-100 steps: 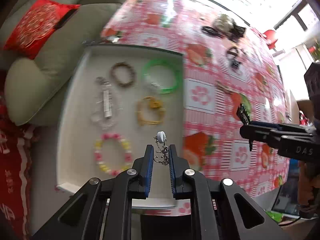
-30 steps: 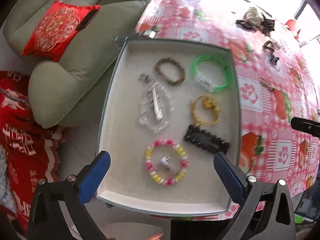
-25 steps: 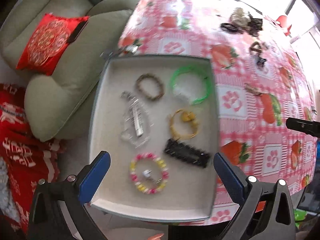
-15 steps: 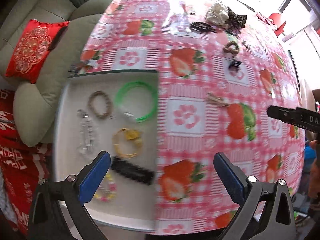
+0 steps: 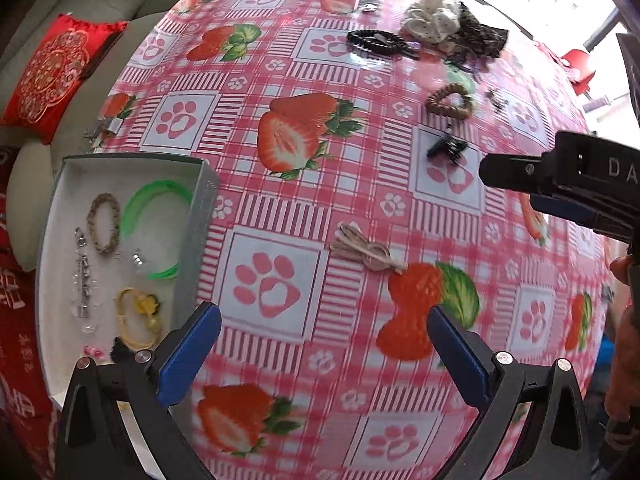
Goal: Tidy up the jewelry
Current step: 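Move both open tools back over the tablecloth, then grasp the black claw clip with the right tool while the left grasps gold hair pins, then carry both items into the white tray and open both tools to release them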
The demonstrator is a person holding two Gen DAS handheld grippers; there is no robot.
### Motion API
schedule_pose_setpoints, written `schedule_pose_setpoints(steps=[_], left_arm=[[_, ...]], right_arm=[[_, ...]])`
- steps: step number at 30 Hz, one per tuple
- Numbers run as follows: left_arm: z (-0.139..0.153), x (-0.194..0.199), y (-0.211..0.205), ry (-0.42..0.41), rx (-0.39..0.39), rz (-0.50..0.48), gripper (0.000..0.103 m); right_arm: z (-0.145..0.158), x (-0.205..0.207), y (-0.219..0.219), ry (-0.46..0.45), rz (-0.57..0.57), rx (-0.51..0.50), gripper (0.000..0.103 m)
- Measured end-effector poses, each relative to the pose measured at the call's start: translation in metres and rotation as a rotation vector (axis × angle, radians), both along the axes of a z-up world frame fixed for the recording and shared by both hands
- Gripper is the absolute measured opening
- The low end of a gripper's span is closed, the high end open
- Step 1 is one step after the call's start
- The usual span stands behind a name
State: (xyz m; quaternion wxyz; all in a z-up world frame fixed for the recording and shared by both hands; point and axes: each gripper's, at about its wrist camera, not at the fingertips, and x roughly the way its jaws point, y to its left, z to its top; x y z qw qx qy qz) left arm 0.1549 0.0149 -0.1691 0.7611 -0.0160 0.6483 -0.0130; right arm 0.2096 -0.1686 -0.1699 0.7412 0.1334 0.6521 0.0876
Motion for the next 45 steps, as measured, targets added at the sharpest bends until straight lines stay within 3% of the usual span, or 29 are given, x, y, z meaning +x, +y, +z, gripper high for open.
schedule_pose_setpoints(steps=[2, 8, 11, 13, 15, 17, 19, 20, 21, 24, 27, 29, 37, 45], left_arm=[[-0.006, 0.004, -0.002, -0.001, 0.018, 0.014, 0.098], [-0.020, 0.019, -0.009, -0.001, 0.022, 0.048, 0.098], [-0.026, 0.024, -0.012, -0.003, 0.020, 0.062, 0.095], [-0.033, 0.026, -0.013, 0.017, 0.019, 0.074, 0.086], [-0.038, 0.028, -0.013, 0.028, 0.018, 0.091, 0.086], [-0.040, 0.029, -0.013, 0.031, 0.016, 0.106, 0.086], [-0.041, 0.030, -0.013, 0.027, 0.012, 0.110, 0.076], [-0.041, 0.031, -0.015, 0.032, 0.014, 0.107, 0.071], [-0.043, 0.033, -0.017, 0.044, 0.019, 0.102, 0.063], [-0.046, 0.035, -0.022, 0.048, 0.032, 0.093, 0.056], [-0.044, 0.035, -0.026, 0.043, 0.019, 0.062, 0.033], [-0.042, 0.032, -0.030, 0.044, -0.004, 0.040, 0.025], [-0.018, 0.019, -0.032, 0.031, -0.092, -0.019, 0.025], [0.016, 0.005, -0.025, 0.007, -0.106, -0.059, 0.025]], right_arm=[[-0.006, 0.011, 0.005, -0.004, 0.033, -0.006, 0.079], [-0.026, 0.030, 0.020, -0.002, 0.095, -0.010, 0.077], [-0.033, 0.037, 0.024, -0.001, 0.105, -0.010, 0.070], [-0.038, 0.042, 0.027, -0.001, 0.117, -0.020, 0.063], [-0.039, 0.044, 0.030, -0.021, 0.126, -0.037, 0.058], [-0.039, 0.047, 0.034, -0.028, 0.145, -0.055, 0.043], [-0.038, 0.048, 0.036, -0.032, 0.149, -0.062, 0.034], [-0.038, 0.049, 0.035, -0.032, 0.146, -0.058, 0.023], [-0.038, 0.048, 0.034, -0.029, 0.143, -0.063, 0.022], [-0.037, 0.045, 0.027, -0.026, 0.136, -0.057, 0.022], [-0.032, 0.038, 0.015, -0.025, 0.120, -0.034, 0.022], [-0.029, 0.032, 0.008, -0.026, 0.108, -0.017, 0.022], [-0.015, 0.004, -0.018, -0.007, 0.060, 0.037, 0.022], [-0.003, -0.029, -0.026, 0.007, 0.047, 0.069, 0.022]])
